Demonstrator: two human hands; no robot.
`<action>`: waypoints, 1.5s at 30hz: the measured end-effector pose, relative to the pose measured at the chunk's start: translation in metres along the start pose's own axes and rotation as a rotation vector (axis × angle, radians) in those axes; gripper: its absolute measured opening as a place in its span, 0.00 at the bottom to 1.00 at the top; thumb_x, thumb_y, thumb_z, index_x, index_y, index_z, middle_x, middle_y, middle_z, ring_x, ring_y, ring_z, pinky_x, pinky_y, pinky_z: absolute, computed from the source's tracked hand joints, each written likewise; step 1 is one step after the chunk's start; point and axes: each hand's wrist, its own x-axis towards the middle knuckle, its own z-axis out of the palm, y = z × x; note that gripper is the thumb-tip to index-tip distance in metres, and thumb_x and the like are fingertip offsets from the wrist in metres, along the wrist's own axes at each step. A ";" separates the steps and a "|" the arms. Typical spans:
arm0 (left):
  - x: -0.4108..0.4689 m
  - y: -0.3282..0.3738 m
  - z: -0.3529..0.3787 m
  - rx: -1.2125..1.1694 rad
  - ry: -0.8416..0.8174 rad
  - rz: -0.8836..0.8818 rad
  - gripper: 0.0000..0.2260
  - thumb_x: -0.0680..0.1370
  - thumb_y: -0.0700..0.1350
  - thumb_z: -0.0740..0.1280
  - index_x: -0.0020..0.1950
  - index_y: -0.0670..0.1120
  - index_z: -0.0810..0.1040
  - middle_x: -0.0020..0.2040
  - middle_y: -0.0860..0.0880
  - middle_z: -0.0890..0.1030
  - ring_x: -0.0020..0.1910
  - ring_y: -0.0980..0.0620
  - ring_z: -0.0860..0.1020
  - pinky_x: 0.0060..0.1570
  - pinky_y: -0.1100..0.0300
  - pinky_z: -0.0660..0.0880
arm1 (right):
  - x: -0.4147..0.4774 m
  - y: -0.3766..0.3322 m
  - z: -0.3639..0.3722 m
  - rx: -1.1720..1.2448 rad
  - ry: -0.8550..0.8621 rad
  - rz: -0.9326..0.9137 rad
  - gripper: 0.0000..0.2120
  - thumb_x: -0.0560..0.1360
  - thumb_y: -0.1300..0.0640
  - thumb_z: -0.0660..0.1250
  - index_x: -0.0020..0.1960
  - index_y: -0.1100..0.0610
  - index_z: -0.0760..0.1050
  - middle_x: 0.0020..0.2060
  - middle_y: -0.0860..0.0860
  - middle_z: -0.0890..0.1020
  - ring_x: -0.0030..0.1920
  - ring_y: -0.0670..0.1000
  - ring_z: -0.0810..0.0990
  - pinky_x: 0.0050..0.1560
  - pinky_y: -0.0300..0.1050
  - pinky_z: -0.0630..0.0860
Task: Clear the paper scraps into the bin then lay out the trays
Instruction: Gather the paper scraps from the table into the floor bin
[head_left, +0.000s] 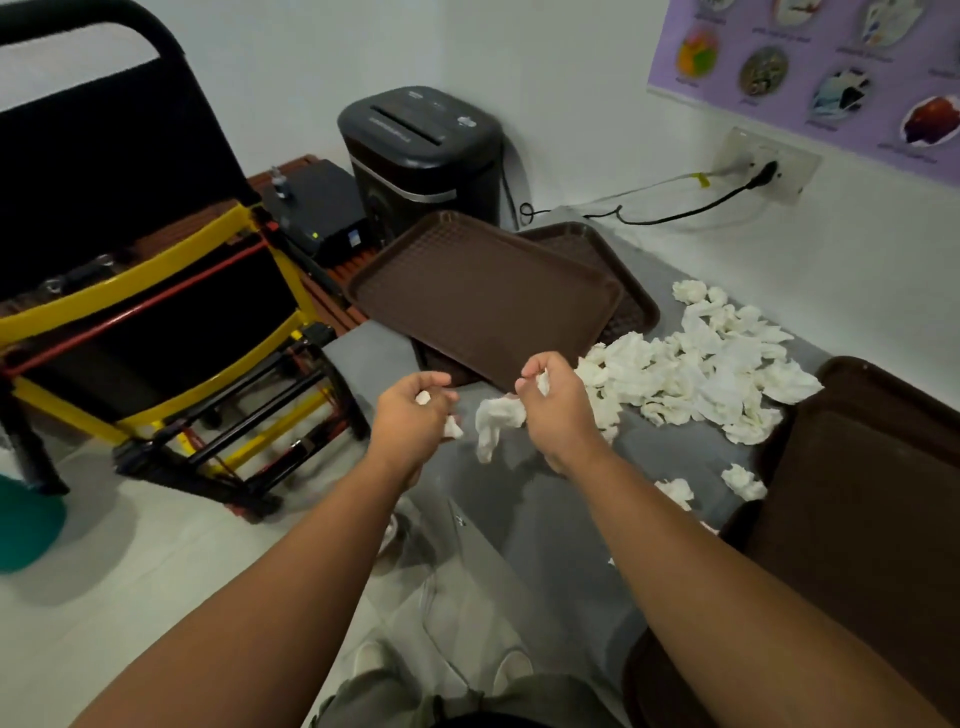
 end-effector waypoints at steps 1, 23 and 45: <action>0.002 -0.004 -0.008 0.053 0.034 0.014 0.05 0.80 0.41 0.67 0.54 0.46 0.80 0.41 0.45 0.82 0.29 0.55 0.78 0.32 0.59 0.79 | 0.001 -0.001 0.007 -0.027 -0.009 0.000 0.06 0.76 0.59 0.61 0.44 0.49 0.70 0.39 0.49 0.77 0.40 0.49 0.77 0.43 0.48 0.75; 0.046 -0.129 -0.201 0.185 0.296 -0.243 0.13 0.78 0.60 0.67 0.45 0.51 0.81 0.37 0.49 0.82 0.34 0.50 0.81 0.32 0.52 0.81 | -0.022 0.043 0.258 -0.133 -0.573 0.328 0.13 0.80 0.63 0.58 0.44 0.47 0.74 0.45 0.58 0.78 0.38 0.58 0.82 0.30 0.47 0.78; 0.253 -0.482 -0.213 0.196 0.060 -0.558 0.15 0.84 0.48 0.54 0.64 0.42 0.72 0.62 0.41 0.76 0.60 0.41 0.75 0.64 0.46 0.72 | 0.058 0.286 0.422 -0.077 -0.387 0.384 0.25 0.74 0.37 0.65 0.28 0.54 0.71 0.21 0.44 0.73 0.25 0.41 0.72 0.33 0.38 0.70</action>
